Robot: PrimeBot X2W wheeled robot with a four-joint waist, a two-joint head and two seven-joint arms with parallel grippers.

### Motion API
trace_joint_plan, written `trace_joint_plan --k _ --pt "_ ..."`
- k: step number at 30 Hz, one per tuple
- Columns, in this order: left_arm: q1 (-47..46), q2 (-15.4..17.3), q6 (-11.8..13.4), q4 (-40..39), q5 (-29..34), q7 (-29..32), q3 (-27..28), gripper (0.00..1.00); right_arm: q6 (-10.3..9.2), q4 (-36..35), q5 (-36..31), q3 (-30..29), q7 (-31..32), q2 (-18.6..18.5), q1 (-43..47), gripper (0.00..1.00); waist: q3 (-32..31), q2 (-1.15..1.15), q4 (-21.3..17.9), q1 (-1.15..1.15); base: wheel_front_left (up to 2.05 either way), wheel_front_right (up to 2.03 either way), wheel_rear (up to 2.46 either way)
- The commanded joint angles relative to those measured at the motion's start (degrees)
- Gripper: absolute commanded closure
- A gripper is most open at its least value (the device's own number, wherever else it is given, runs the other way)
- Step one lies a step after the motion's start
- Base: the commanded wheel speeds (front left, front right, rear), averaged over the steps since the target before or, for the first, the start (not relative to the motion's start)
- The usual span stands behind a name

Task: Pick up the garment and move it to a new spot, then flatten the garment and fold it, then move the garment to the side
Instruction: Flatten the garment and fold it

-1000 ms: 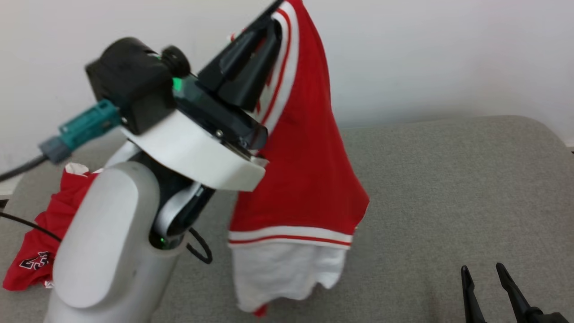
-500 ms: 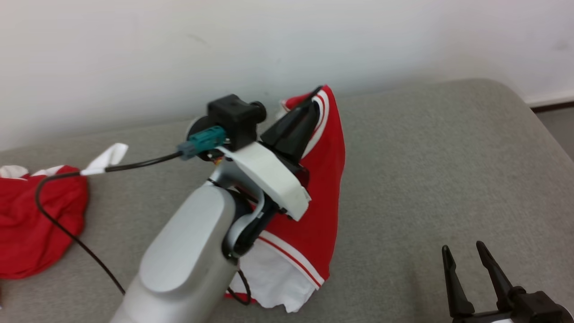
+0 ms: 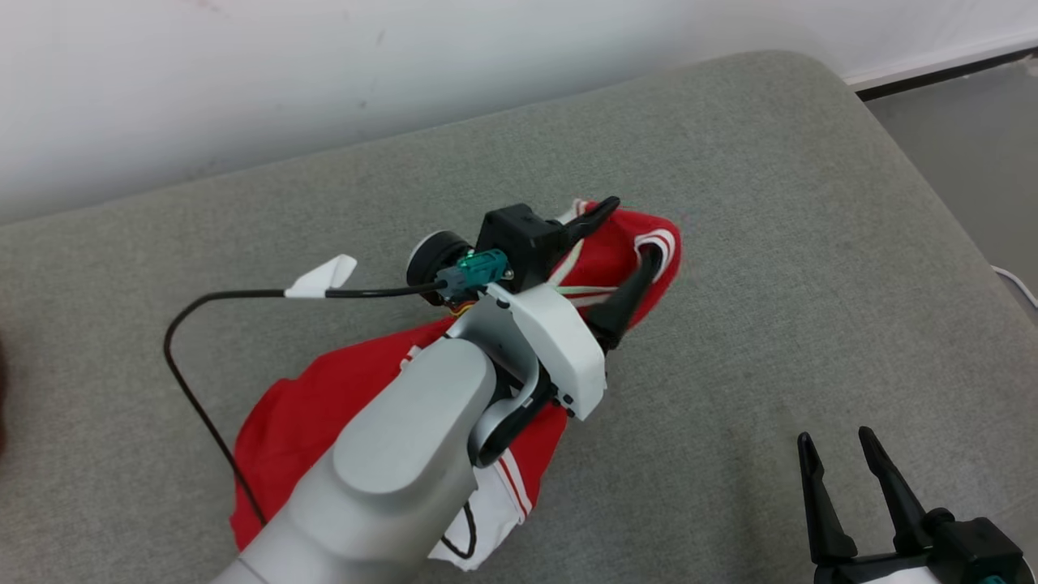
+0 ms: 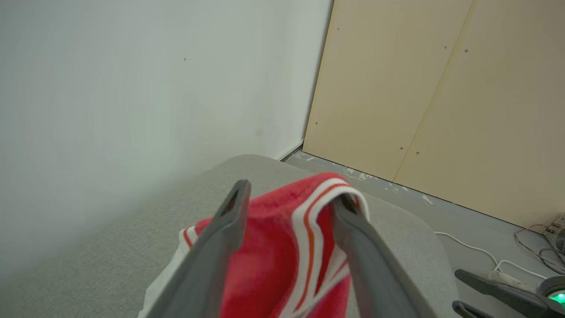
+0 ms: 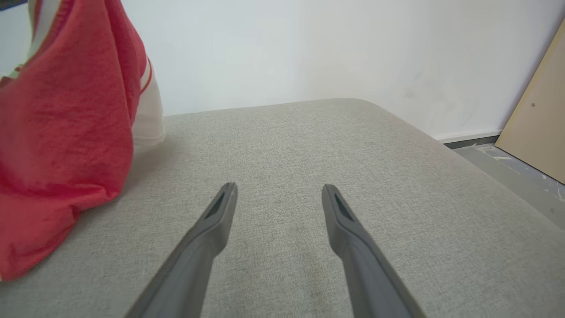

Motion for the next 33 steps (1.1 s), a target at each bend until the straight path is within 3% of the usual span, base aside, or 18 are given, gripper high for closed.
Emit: trace_joint_plan --k 1,11,18,25,33 --pt "-0.70 0.15 -0.08 0.40 -0.84 -0.46 -0.29 0.00 -0.13 0.20 0.59 -0.28 0.06 -0.11 -0.01 0.00 -0.10 0.00 0.03 -0.01 0.00 0.00 0.00" --pt "3.27 0.05 2.25 2.27 -3.76 4.03 -5.24 0.00 -0.14 0.34 -1.47 -1.99 0.06 -0.12 0.92 0.00 -3.85 0.00 4.66 -0.01 0.00 0.00 0.00" --pt "8.40 1.41 5.44 -0.94 -5.14 0.14 -3.18 0.00 -0.13 0.30 -2.87 -3.04 0.06 -0.12 2.16 0.00 -6.73 0.00 7.90 -0.01 0.00 0.00 0.00" --pt "17.13 6.15 10.99 -7.21 -6.98 -5.51 1.33 0.00 -0.13 -0.07 -4.01 -5.16 0.06 -0.12 4.55 0.00 -10.19 0.00 10.81 -0.01 0.00 0.00 0.00" --pt "26.31 12.30 14.83 -13.54 -5.82 -9.27 4.54 0.00 -0.14 -0.91 -5.82 -6.98 0.06 -0.13 6.01 0.00 -11.73 0.00 13.85 -0.01 0.00 0.00 0.00"
